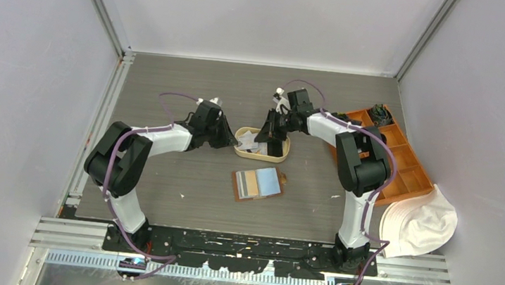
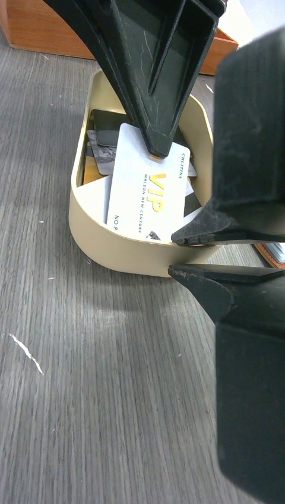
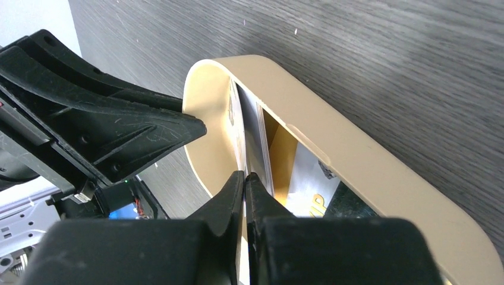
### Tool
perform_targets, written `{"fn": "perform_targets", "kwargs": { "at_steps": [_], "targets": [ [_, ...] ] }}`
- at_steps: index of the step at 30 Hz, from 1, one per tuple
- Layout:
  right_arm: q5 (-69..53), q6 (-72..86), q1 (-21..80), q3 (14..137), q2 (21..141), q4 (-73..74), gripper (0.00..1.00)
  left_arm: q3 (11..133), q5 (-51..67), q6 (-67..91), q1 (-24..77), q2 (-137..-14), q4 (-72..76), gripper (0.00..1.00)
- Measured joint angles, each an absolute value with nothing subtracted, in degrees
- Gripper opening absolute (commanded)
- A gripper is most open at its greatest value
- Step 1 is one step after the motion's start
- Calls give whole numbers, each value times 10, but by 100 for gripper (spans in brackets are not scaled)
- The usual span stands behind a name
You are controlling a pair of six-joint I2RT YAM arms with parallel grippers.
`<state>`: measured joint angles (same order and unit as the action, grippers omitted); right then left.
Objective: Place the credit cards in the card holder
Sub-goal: Pick up the credit card from the storage box.
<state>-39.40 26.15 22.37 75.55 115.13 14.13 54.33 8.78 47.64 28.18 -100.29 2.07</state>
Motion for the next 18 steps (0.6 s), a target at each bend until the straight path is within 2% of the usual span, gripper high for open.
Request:
{"fn": "perform_targets", "kwargs": {
  "at_steps": [18],
  "targets": [
    [-416, 209, 183, 773, 1148, 189, 5, 551, 91, 475, 285, -1003, 6, 18]
  ]
}}
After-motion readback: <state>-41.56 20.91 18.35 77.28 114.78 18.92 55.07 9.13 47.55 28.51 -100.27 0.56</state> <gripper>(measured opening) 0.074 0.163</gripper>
